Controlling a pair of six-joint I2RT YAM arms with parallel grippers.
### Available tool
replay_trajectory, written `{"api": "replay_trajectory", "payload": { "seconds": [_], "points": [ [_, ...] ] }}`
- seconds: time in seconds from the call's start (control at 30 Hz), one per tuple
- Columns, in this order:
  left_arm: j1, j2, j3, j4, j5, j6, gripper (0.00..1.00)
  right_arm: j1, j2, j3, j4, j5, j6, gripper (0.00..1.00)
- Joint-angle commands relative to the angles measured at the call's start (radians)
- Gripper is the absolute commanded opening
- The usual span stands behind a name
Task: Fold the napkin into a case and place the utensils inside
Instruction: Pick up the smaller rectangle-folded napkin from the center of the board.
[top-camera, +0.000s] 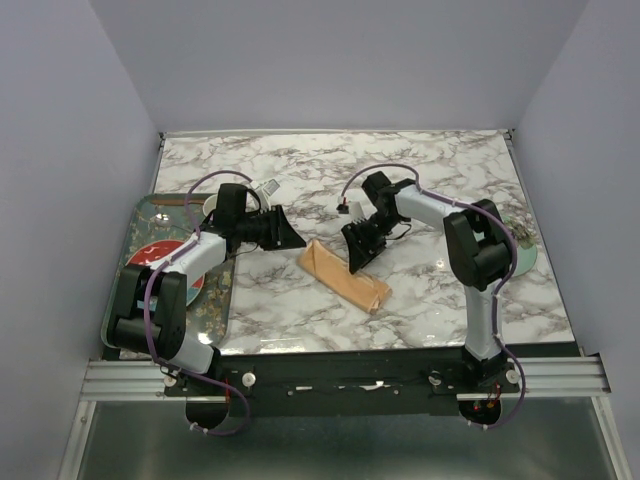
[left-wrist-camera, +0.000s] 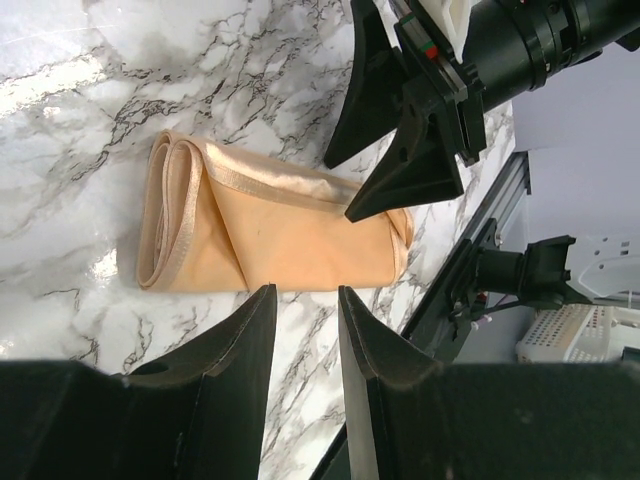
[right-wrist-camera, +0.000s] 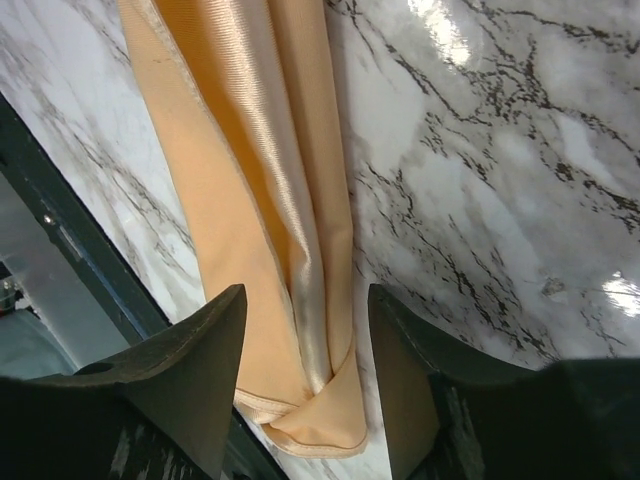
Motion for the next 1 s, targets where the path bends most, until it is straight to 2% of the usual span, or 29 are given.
{"api": "replay_trajectory", "payload": {
  "seconds": [0.0, 0.2, 0.3, 0.5, 0.53, 0.57, 0.77, 0.97],
  "points": [
    [0.005, -0.013, 0.008, 0.028, -0.010, -0.008, 0.40, 0.030, 0.031, -0.048, 0.043, 0.002, 0.031, 0.60],
    [0.005, -0.012, 0.004, 0.026, -0.009, -0.008, 0.40, 0.047, 0.039, -0.063, 0.071, 0.025, 0.048, 0.59],
    [0.005, -0.016, 0.000, 0.026, -0.013, -0.008, 0.40, 0.045, 0.050, -0.066, 0.086, 0.051, 0.059, 0.51],
    [0.007, -0.021, -0.002, 0.012, -0.030, 0.007, 0.40, 0.045, 0.039, -0.071, 0.101, 0.104, 0.064, 0.20],
    [0.008, -0.021, -0.002, 0.012, -0.032, 0.007, 0.39, 0.047, 0.034, -0.072, 0.103, 0.106, 0.062, 0.07],
    [0.010, -0.019, -0.003, 0.012, -0.035, 0.003, 0.40, 0.045, 0.030, -0.071, 0.105, 0.101, 0.061, 0.01],
    [0.040, -0.025, 0.000, 0.023, -0.035, -0.016, 0.40, 0.045, -0.033, -0.049, 0.066, 0.084, 0.035, 0.01],
    [0.080, -0.034, 0.014, 0.009, -0.036, 0.007, 0.40, 0.047, -0.122, -0.035, 0.062, 0.195, -0.030, 0.01]
  ]
}}
